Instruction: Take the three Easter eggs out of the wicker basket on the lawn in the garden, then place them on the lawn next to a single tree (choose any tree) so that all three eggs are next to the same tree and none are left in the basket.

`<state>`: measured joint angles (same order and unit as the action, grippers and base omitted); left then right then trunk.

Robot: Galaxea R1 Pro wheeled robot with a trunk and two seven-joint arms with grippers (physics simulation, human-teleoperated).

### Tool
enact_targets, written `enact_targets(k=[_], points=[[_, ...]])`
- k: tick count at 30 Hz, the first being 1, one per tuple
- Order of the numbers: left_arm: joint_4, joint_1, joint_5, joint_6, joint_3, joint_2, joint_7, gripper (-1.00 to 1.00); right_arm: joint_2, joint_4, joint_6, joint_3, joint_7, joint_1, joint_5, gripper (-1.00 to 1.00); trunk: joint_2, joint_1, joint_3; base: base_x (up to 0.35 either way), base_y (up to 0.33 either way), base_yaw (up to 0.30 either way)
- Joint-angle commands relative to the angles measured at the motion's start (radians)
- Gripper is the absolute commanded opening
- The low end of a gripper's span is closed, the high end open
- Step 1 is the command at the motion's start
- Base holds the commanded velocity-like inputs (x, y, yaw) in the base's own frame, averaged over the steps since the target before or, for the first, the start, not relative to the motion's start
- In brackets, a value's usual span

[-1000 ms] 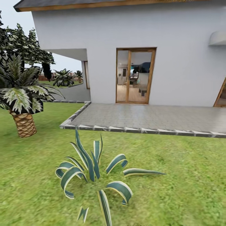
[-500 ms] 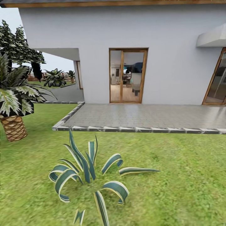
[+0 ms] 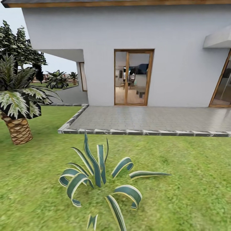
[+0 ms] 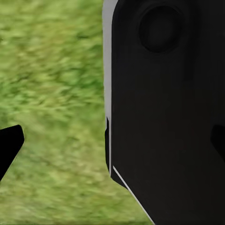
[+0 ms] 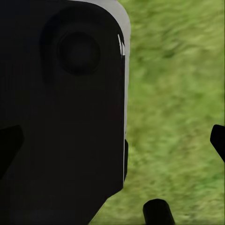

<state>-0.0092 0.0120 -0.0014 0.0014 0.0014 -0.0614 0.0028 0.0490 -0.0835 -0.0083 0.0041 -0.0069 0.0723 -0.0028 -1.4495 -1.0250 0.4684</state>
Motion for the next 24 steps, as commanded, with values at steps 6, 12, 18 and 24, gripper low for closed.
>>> enact_targets(k=[6, 12, 18, 24], points=[[-0.001, 0.0, 0.0, 0.0, 0.0, 0.001, 0.001, 1.0, 0.003, -0.002, 0.004, 0.0, 0.0, 0.001, -0.001, 1.0, 0.0, 0.0, 0.001, 0.0, 0.087, 0.0], [-0.001, 0.0, 0.0, 0.0, 0.0, 0.002, 0.002, 1.0, 0.003, -0.007, 0.008, 0.0, 0.001, 0.001, -0.002, 1.0, 0.0, 0.0, 0.001, 0.0, 0.004, 0.0], [-0.001, 0.0, 0.0, 0.0, 0.0, 0.0, 0.0, 1.0, 0.003, -0.006, 0.001, -0.001, -0.002, 0.001, -0.004, 1.0, 0.0, 0.0, 0.001, 0.0, 0.2, 0.0], [-0.001, 0.0, 0.0, 0.0, -0.001, 0.001, 0.0, 1.0, 0.002, -0.006, 0.0, -0.005, -0.001, 0.001, -0.011, 1.0, 0.0, 0.0, 0.001, 0.0, 0.315, -0.081]])
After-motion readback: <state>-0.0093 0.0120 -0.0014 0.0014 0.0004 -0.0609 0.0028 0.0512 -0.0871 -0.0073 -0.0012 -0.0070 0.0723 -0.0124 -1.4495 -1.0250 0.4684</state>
